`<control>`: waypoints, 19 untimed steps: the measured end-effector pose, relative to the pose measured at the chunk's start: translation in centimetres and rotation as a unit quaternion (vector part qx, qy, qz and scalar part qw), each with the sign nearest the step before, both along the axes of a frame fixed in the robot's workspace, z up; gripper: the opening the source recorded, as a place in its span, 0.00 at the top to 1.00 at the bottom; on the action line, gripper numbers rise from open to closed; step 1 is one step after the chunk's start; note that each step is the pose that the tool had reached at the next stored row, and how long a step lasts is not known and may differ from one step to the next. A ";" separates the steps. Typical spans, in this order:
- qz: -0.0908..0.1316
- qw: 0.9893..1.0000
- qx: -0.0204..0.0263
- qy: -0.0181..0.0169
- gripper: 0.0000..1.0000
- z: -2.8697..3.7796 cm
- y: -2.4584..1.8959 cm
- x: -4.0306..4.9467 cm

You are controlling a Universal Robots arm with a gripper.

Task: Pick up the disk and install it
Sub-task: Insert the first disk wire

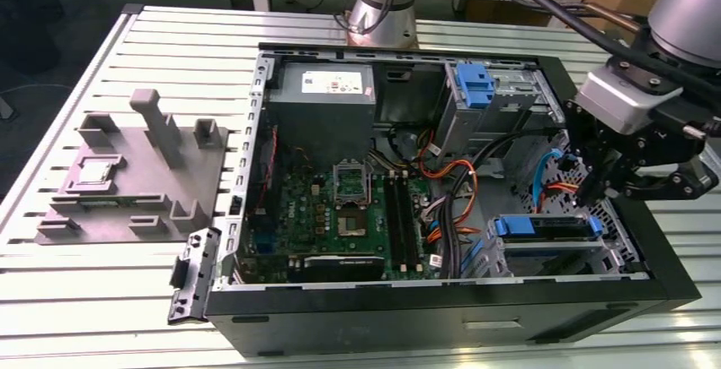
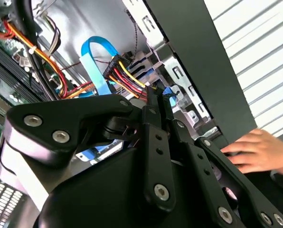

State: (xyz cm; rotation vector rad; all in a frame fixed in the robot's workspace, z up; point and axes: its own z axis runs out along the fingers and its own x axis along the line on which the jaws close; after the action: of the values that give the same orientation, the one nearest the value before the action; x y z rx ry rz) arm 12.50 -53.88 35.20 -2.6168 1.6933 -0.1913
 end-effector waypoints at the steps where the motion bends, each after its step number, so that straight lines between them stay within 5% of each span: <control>1: -0.008 1.000 0.000 0.000 0.83 -0.02 0.00 0.00; 7: -0.057 0.998 0.000 0.001 0.83 -0.29 0.00 0.00; 14: -0.064 0.998 -0.001 0.001 0.83 -0.69 0.00 -0.49; 19: -0.099 0.995 -0.001 0.004 0.83 -0.78 0.00 -0.50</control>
State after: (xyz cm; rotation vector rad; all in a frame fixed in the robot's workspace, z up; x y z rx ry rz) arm 11.99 -53.88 34.42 -2.4512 1.9541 -0.1857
